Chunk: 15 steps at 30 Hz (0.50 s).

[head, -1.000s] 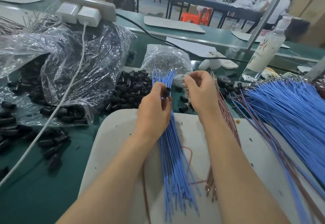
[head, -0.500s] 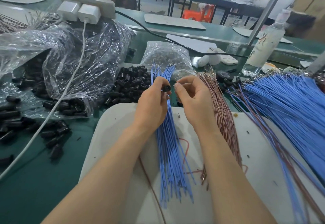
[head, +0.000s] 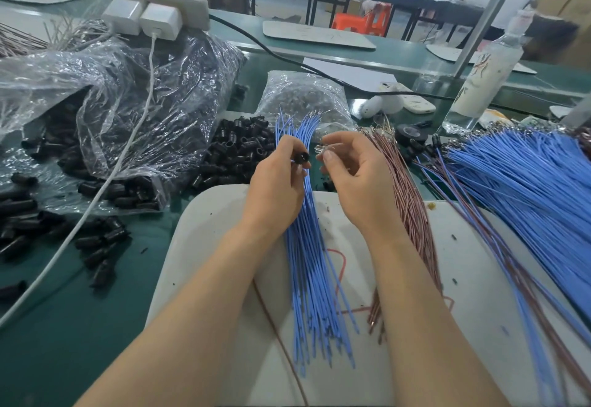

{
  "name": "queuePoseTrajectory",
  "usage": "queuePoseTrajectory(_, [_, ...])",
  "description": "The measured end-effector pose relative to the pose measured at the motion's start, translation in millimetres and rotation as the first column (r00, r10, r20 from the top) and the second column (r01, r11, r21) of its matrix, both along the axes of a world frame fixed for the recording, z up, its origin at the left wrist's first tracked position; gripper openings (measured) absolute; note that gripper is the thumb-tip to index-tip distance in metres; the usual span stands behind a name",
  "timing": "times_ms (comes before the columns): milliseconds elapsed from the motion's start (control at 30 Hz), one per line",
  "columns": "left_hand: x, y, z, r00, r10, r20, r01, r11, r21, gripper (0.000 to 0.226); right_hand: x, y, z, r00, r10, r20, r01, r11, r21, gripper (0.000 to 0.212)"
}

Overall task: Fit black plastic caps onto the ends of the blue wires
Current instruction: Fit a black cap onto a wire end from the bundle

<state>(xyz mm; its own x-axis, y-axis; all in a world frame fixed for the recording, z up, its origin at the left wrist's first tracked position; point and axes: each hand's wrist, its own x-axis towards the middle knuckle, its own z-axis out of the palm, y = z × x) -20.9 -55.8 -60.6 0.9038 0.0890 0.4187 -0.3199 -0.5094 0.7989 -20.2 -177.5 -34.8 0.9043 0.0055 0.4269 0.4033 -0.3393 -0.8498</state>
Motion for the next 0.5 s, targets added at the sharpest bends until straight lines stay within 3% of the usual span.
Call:
queuePoseTrajectory(267, [1.0, -0.3, -0.4, 1.0, 0.031, 0.0, -0.031, 0.999, -0.007, 0.03, -3.4, 2.0, 4.2, 0.999, 0.016, 0.04, -0.014, 0.998, -0.068, 0.011])
queuePoseTrajectory(500, [1.5, -0.7, -0.5, 0.999, 0.038, -0.031, -0.038, 0.999, 0.014, 0.028, -5.3, 3.8, 2.2, 0.984, -0.068, 0.166, 0.107, 0.966, -0.235, 0.012])
